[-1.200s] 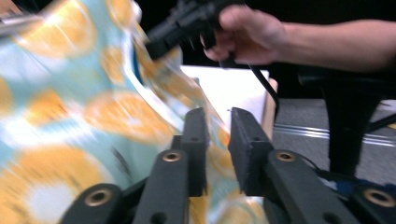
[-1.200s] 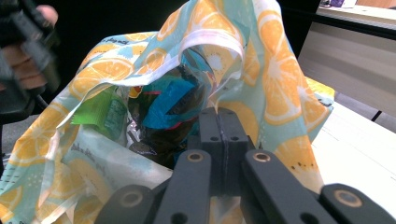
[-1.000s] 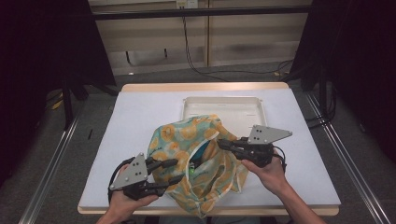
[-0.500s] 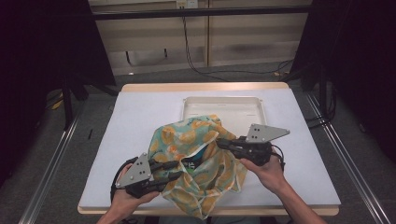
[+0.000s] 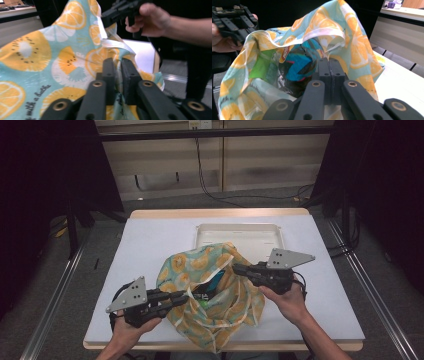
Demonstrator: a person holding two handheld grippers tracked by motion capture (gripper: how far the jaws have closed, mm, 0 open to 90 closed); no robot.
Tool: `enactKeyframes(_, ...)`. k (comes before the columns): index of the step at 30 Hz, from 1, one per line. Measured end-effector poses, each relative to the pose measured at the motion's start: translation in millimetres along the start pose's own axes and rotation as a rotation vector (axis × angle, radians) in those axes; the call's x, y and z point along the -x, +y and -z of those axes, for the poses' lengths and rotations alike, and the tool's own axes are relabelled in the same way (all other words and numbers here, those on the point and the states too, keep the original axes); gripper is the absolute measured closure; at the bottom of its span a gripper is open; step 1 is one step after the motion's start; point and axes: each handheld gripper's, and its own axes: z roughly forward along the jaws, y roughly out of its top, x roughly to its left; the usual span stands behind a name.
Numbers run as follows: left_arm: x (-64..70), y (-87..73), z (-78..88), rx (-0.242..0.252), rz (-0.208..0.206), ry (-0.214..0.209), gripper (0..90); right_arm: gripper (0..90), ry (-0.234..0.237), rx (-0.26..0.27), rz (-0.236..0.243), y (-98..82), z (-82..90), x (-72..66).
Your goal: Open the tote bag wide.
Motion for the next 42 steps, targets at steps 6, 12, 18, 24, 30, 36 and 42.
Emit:
enactKeyframes(6, -12.0, 11.1, 15.5, 0.043, 0.026, 0.02, 89.4, 90.0, -0.009, 0.021, -0.014, 5.1, 1.3, 5.5)
enactKeyframes(12, -29.8, 25.7, 35.1, 0.091, 0.052, 0.067, 89.6, 90.0, -0.022, 0.076, -0.015, 19.8, 4.0, 11.4)
enactKeyframes(18, -58.0, 22.3, 52.4, 0.106, 0.093, 0.151, 89.8, 90.0, -0.043, 0.113, -0.017, 33.5, -0.1, 19.6)
enactKeyframes(24, -80.5, 14.1, 60.3, 0.116, 0.146, 0.219, 89.9, 90.0, -0.05, 0.118, -0.039, 37.0, -15.5, 33.1)
enactKeyframes(30, -101.9, -2.6, 56.8, 0.063, 0.196, 0.276, 89.9, 89.8, -0.089, 0.099, -0.069, 30.4, -33.9, 50.6)
enactKeyframes(36, -106.8, -31.8, 44.1, -0.006, 0.253, 0.262, 89.9, 90.0, -0.107, 0.029, -0.103, 3.7, -49.4, 61.5)
enactKeyframes(42, -99.8, -56.7, 33.8, -0.09, 0.274, 0.215, 89.8, 90.0, -0.095, -0.018, -0.132, -18.7, -55.8, 62.1)
